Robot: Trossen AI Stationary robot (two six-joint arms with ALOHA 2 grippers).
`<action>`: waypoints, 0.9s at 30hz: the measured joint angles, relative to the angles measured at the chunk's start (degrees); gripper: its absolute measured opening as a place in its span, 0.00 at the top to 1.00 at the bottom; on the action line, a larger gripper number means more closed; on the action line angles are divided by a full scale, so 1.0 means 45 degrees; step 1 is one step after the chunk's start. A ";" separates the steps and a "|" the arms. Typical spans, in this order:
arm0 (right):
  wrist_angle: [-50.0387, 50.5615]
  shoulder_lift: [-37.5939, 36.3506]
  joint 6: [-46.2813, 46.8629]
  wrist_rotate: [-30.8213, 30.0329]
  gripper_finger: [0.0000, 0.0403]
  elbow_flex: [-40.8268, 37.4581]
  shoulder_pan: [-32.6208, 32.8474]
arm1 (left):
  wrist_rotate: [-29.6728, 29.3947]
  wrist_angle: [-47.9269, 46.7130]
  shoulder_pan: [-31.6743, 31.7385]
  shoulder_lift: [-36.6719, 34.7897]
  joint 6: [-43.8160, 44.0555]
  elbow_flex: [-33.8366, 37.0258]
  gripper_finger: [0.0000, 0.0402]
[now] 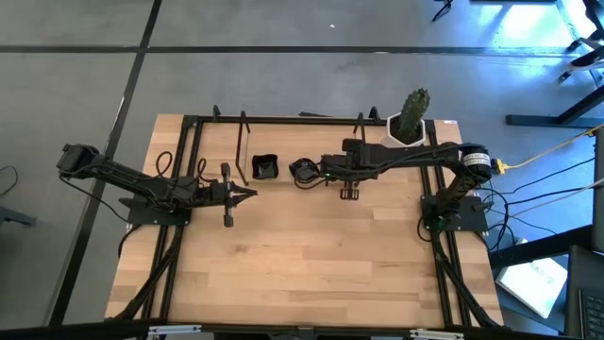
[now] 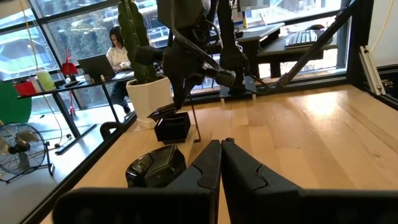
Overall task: Pick & Place Mini shaped plates
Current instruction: Stack the black square plate on top of the black square plate on the shelf
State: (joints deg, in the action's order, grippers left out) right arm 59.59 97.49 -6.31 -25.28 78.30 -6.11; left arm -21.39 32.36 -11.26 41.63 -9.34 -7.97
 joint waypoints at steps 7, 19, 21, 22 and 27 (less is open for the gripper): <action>0.0060 0.0000 -0.0034 0.0302 0.99 0.0000 0.0000 | 0.0000 -0.0004 -0.0001 0.0000 0.0000 0.0000 0.99; 0.0434 0.0000 0.0000 0.0327 0.99 0.0000 -0.0018 | 0.0000 -0.0004 0.0004 -0.0005 -0.0005 0.0000 0.99; 0.0433 0.0000 0.0000 0.0330 0.99 0.0000 -0.0055 | 0.0000 -0.0004 0.0001 -0.0003 -0.0002 0.0000 0.99; 0.0437 0.0000 0.0000 0.0330 0.99 0.0000 -0.0072 | 0.0000 -0.0004 0.0002 -0.0002 -0.0002 0.0000 0.99; 0.0411 0.0000 -0.0039 0.0629 0.96 0.0000 -0.0175 | 0.0000 -0.0004 0.0003 -0.0004 -0.0092 0.0000 0.98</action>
State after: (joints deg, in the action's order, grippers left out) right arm 61.44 97.49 -6.48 -22.45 78.30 -6.90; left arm -21.39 32.34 -11.25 41.61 -9.76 -7.97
